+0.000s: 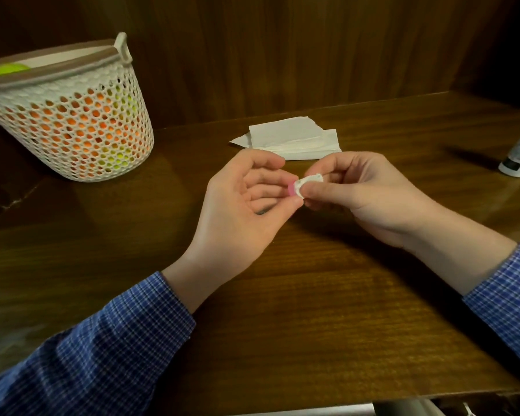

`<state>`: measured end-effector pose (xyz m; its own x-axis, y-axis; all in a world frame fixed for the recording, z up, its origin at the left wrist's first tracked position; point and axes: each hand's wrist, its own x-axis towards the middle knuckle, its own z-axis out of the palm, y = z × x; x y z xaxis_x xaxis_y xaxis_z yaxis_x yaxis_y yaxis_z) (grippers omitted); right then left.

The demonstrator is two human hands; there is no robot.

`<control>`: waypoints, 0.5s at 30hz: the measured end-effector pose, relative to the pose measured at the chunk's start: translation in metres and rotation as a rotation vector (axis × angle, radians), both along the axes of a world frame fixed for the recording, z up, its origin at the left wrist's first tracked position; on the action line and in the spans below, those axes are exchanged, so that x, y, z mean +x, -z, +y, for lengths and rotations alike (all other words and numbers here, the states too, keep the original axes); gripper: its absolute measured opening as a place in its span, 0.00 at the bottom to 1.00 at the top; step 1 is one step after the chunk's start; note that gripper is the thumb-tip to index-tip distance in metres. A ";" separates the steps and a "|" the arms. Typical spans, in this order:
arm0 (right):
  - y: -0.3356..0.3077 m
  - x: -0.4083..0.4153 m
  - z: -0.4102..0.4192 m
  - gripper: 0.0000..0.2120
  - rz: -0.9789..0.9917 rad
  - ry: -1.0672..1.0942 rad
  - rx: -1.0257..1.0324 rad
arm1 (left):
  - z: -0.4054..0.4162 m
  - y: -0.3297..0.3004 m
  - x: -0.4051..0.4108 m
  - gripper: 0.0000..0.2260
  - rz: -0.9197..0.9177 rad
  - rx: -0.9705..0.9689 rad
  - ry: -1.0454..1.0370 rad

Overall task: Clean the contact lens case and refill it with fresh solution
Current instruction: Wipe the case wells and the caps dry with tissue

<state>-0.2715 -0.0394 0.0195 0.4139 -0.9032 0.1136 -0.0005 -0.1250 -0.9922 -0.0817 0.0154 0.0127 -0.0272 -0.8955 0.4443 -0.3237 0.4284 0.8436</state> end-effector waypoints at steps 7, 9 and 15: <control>0.007 0.008 0.009 0.04 0.340 0.226 -0.460 | -0.002 0.004 -0.001 0.19 0.091 0.163 -0.039; 0.009 0.008 0.011 0.03 0.367 0.255 -0.535 | -0.004 0.004 0.000 0.17 0.137 0.231 -0.012; 0.008 0.004 0.013 0.03 0.341 0.189 -0.897 | -0.005 -0.009 0.009 0.20 0.296 0.426 0.185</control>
